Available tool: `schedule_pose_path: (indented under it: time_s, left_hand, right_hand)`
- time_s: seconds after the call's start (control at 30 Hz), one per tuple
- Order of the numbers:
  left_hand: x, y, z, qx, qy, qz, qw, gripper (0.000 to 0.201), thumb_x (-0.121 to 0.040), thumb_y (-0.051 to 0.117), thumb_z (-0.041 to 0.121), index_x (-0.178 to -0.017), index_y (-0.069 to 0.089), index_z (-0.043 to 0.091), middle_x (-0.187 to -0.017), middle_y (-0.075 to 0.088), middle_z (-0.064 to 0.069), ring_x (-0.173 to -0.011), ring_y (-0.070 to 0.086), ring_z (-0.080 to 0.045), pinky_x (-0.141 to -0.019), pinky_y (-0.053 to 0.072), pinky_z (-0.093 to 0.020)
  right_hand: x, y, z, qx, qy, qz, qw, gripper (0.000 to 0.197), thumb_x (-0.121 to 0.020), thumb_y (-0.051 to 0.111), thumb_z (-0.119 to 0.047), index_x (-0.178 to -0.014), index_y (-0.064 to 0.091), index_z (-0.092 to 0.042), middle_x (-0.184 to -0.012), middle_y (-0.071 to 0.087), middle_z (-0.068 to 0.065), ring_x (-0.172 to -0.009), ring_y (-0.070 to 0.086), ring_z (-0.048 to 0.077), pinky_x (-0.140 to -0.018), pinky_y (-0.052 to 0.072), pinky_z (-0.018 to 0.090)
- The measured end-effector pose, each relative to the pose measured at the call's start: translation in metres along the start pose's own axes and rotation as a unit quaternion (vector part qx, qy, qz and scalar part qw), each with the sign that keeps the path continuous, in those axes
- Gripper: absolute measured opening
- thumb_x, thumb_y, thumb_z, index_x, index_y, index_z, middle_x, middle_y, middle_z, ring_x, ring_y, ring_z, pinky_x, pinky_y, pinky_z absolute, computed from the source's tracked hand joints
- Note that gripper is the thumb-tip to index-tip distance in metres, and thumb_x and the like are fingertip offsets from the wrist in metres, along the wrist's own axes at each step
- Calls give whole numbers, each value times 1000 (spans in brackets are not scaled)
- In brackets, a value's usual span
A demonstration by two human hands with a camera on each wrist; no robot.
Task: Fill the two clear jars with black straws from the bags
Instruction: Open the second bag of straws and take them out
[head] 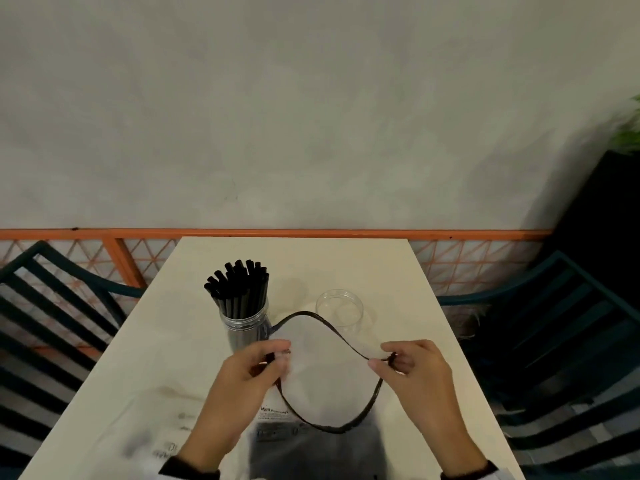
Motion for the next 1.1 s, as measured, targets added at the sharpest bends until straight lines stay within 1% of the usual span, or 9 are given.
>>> schedule_pose_path:
  time_s: [0.13, 0.27, 0.4, 0.5, 0.7, 0.77, 0.9, 1.0, 1.1]
  left_hand:
    - [0, 11, -26, 343, -122, -53, 930, 21, -75, 58, -2, -93, 65, 5, -86, 73, -10, -70, 70, -17, -59, 58, -28]
    - [4, 16, -38, 446, -166, -103, 873, 52, -34, 85, 8, -84, 72, 6, -95, 73, -15, -77, 72, -25, -57, 59, -34]
    - [1, -2, -37, 357, -112, -48, 926, 33, -71, 58, -2, -102, 60, 9, -78, 73, -8, -70, 70, -20, -57, 58, -27]
    - [-1, -21, -29, 122, -45, 18, 991, 35, -80, 57, -12, -102, 56, 16, -90, 62, -8, -76, 59, -22, -67, 50, -27]
    - [-1, -53, -16, -156, 37, 134, 978, 14, -76, 72, 21, -66, 63, 23, -86, 65, -3, -74, 62, -17, -60, 42, -15]
    - [-2, -49, -31, -96, -3, 114, 989, 12, -80, 68, 22, -68, 70, 21, -78, 72, -5, -76, 65, -25, -64, 46, -20]
    - [-2, -14, -55, 173, -103, -4, 980, 24, -88, 53, 16, -86, 73, 3, -91, 74, -17, -80, 67, -23, -65, 59, -23]
    - [3, 10, -61, 319, -179, -83, 927, 36, -91, 43, 24, -91, 74, 5, -100, 73, -15, -85, 71, -23, -74, 59, -39]
    - [6, 21, -62, 414, -218, -120, 876, 24, -67, 74, 28, -82, 77, 9, -96, 75, -12, -80, 72, -26, -66, 60, -48]
  right_hand:
    - [-6, 11, 22, 29, 64, -31, 997, 5, -81, 66, -10, -81, 68, -14, -85, 71, 5, -79, 66, 20, -77, 51, 26]
    - [7, 39, 45, -298, 251, -116, 914, 16, -89, 47, 6, -90, 60, -2, -79, 66, 16, -63, 63, 24, -59, 55, 32]
    - [21, 46, 30, -511, 339, -181, 769, 17, -89, 37, 4, -92, 49, -8, -75, 68, 19, -60, 68, 29, -48, 58, 35]
    - [22, 42, 21, -537, 332, -210, 747, 19, -86, 40, 2, -98, 53, -4, -78, 70, 21, -63, 69, 31, -49, 58, 38]
    - [18, 29, 16, -366, 204, -206, 884, 22, -83, 58, 1, -104, 60, -3, -96, 67, 15, -88, 64, 27, -68, 56, 28]
    - [8, 14, 21, -139, 114, -151, 972, 20, -84, 63, -4, -102, 65, -12, -96, 68, 4, -90, 63, 22, -72, 49, 21]
    - [2, 13, 27, -11, 60, -99, 993, 20, -90, 57, -14, -105, 70, -17, -97, 70, 2, -89, 64, 15, -80, 55, 28]
    - [11, 36, 42, -255, 203, -147, 934, 19, -90, 53, -6, -106, 63, -8, -92, 69, 14, -84, 66, 24, -74, 57, 34]
    - [20, 55, 46, -491, 322, -187, 787, 21, -88, 50, -5, -108, 55, 1, -97, 69, 18, -75, 70, 26, -62, 61, 35]
Point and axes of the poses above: each hand's wrist, its own x-axis away from the middle knuckle, its own y-axis out of the palm, z = x × y, the point moved 10 cm from there along -x, towards the middle knuckle
